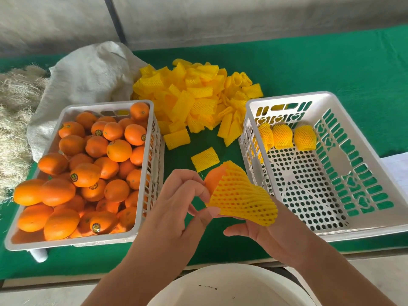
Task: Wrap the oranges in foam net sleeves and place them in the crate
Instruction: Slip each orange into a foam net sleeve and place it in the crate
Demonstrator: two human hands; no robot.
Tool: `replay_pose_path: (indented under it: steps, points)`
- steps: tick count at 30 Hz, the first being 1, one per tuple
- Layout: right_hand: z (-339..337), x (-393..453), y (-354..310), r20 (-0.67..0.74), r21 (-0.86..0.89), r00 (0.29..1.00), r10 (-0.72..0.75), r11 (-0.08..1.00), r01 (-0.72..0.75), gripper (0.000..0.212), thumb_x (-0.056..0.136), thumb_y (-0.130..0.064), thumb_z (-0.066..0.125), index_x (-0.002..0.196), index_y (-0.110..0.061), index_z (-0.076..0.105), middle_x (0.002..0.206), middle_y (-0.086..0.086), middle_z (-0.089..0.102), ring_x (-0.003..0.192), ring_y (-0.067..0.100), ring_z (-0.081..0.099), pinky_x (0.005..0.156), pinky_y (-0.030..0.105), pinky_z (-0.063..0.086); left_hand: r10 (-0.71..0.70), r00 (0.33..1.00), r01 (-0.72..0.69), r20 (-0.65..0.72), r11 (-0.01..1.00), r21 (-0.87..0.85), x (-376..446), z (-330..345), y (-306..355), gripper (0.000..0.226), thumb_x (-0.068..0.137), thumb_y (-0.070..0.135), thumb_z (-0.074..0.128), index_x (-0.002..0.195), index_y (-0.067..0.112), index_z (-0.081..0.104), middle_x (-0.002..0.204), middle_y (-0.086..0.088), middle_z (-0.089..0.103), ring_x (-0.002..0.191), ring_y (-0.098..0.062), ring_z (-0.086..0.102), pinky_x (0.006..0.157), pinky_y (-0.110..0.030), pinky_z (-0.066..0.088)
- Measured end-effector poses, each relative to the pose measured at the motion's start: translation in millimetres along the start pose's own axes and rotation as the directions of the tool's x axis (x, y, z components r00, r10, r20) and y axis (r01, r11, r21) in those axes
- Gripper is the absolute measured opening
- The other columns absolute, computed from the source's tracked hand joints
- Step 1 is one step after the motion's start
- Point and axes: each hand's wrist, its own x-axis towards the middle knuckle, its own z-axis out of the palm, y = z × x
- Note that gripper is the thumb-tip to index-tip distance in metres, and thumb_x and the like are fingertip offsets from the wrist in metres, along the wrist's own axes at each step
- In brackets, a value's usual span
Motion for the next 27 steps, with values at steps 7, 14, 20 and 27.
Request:
replay_pose_path:
  steps: [7,14,20,27]
  points:
    - [22,-7,2,-0.005,-0.131,0.995,-0.103,0.986,0.101,0.063,0.057,-0.053,0.101,0.105,-0.019,0.082,0.111,0.021,0.075,0.101,0.039,0.073,0.076,0.050,0.064,-0.146,0.982,0.121,-0.118,0.974,-0.190,-5,8,10,0.041,0.079,0.070,0.073,0.097,0.035,0.061,0.121,0.025,0.054,0.125,0.003,0.051,0.070,-0.007,0.054]
    - [25,-12,-6,-0.184,-0.443,0.979,-0.085,0.897,-0.006,0.025,0.091,-0.015,0.081,0.103,-0.025,0.062,0.088,-0.007,0.079,0.079,0.009,0.077,0.089,0.047,0.063,-0.155,0.987,0.130,-0.034,0.915,-0.381,-10,4,10,0.029,0.087,0.057,0.071,0.092,0.029,0.065,0.123,0.017,0.056,0.128,-0.004,0.053,0.077,-0.023,0.063]
    - [18,-13,-2,-0.179,-0.663,0.971,-0.157,0.749,-0.001,0.037,0.092,-0.014,0.072,0.127,-0.004,0.066,0.101,-0.001,0.078,0.093,0.012,0.076,0.082,0.032,0.064,-0.138,0.990,0.121,-0.004,0.881,-0.457,-12,1,-1,0.021,0.097,0.035,0.066,0.098,0.015,0.062,0.127,0.005,0.061,0.123,-0.017,0.059,0.080,-0.033,0.065]
    - [26,-27,-16,-0.016,-0.696,0.997,-0.073,0.717,0.041,0.026,0.107,-0.020,0.059,0.102,-0.039,0.076,0.096,0.000,0.078,0.086,0.017,0.076,0.086,0.030,0.062,-0.271,0.960,0.244,0.069,0.692,-0.679,-10,-10,-20,0.030,0.096,0.046,0.064,0.100,0.017,0.070,0.125,-0.010,0.073,0.108,-0.033,0.073,0.087,-0.042,0.065]
